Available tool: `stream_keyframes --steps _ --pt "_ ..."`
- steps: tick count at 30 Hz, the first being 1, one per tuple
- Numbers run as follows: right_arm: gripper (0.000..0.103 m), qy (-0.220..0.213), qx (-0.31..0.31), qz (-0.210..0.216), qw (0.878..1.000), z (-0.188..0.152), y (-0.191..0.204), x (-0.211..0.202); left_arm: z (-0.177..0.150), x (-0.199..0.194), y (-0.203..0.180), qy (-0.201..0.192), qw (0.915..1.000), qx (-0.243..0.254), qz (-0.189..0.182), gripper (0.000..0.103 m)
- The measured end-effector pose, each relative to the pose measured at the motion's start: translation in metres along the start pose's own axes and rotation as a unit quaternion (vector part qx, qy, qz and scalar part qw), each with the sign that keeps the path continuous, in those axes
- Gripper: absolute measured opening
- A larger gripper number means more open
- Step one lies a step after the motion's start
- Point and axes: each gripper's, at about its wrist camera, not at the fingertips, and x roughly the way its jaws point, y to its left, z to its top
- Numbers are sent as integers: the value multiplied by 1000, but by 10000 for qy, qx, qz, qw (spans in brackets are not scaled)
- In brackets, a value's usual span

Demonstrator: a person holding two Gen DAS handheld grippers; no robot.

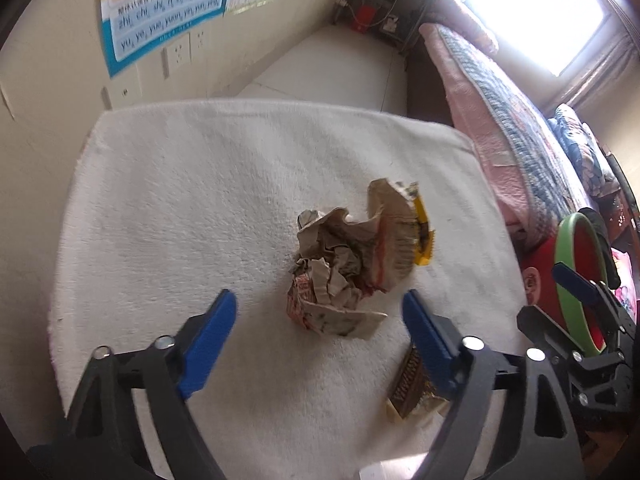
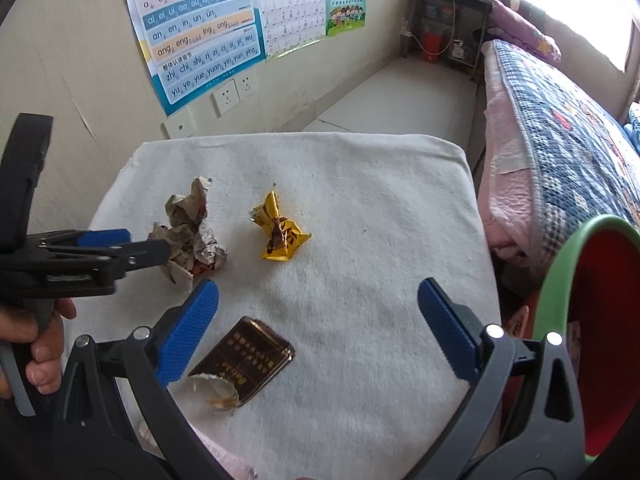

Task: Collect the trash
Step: 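Move both open tools back over the crumpled paper and gold wrapper, then grasp the crumpled paper with the left tool while the right tool grasps the gold wrapper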

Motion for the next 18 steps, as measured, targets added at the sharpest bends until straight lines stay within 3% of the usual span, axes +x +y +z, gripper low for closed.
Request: stream_keyframes --steps 3,5,8,13,18 --pt "98 56 -38 16 10000 2 1 10 1 13 6 183 9996 -178 -133 61" --pt "98 95 -52 63 9999 4 2 16 0 18 11 235 9991 -272 -208 43" --pt "98 116 -127 117 9998 8 7 24 -1 16 15 211 9988 -272 -359 27" --pt "97 210 -258 175 9993 17 18 44 -4 7 19 155 9993 -185 -286 22" --pt "76 388 -481 80 9981 24 31 68 -2 -6 23 7 9998 -128 -170 22"
